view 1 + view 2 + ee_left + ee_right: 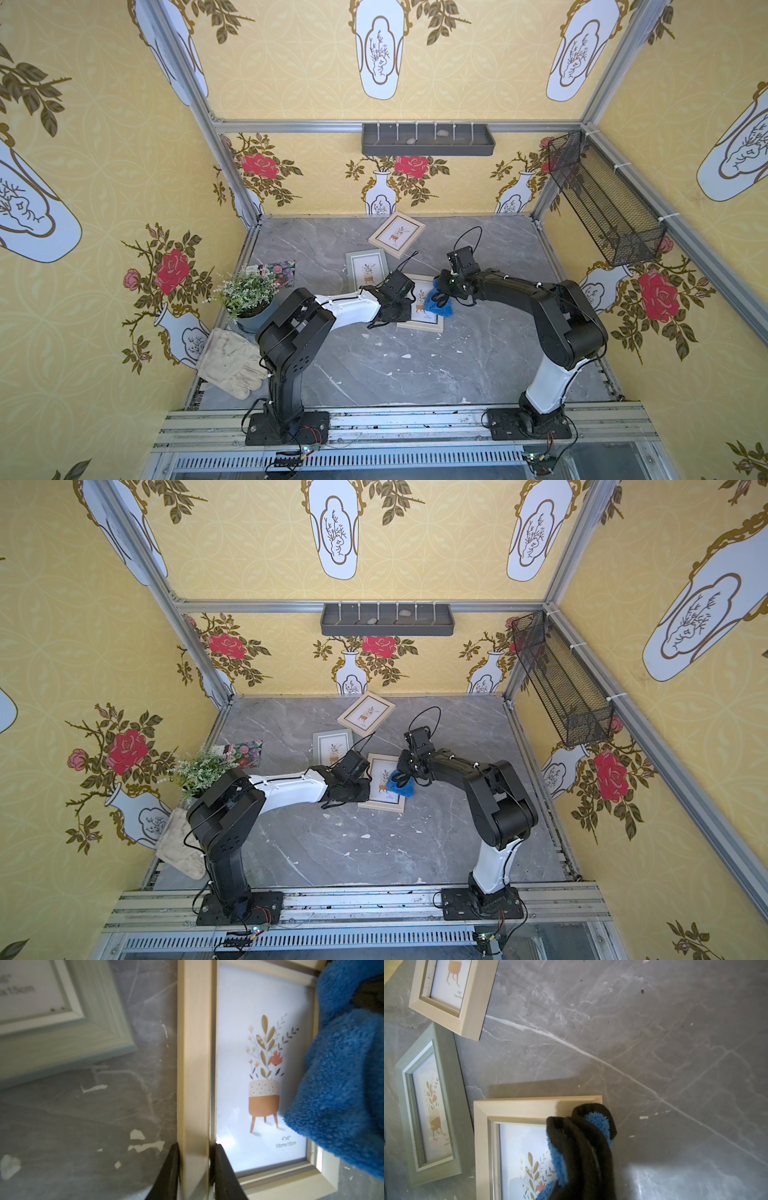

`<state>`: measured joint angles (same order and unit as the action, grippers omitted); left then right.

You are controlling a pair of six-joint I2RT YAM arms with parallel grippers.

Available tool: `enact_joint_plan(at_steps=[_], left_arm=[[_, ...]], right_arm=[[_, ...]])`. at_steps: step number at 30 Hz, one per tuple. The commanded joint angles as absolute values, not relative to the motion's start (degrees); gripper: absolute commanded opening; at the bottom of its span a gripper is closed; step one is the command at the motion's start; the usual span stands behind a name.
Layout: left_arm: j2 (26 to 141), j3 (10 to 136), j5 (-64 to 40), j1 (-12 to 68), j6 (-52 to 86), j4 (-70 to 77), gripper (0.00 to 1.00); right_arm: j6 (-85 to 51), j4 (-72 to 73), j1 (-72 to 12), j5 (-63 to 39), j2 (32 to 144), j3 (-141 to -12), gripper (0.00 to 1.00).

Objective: Wipe the picture frame with a cloth
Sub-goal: Wipe the dirt from the picture frame.

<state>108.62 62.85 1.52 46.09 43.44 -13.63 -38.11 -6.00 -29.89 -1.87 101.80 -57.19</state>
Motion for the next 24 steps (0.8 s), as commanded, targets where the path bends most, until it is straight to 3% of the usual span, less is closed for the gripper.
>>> enact_joint_plan(at_steps=[1,7,15,24], left_arm=[[110.64,62.21,4.77,45.69,44.31,-23.75,0.07],[110.74,62.44,4.51,45.70,44.12,-23.64,0.07],[109.83,61.97,2.95,45.70,44.95,-22.60,0.07],[109.44,61.16,1.93,45.70,46.22,-21.63,0.07]], right_arm=[[-40.30,-12.16,-33.17,-1.77,98.62,-52.45,0.00],[-46.80,-12.51,-38.51,-1.56,92.73,-46.02,0.00],[-49.40,-6.59,-42.27,-6.43,101.09,-52.76,0.00],[-49.24,-12.22,-37.20,-0.88,91.44,-44.62,0.00]])
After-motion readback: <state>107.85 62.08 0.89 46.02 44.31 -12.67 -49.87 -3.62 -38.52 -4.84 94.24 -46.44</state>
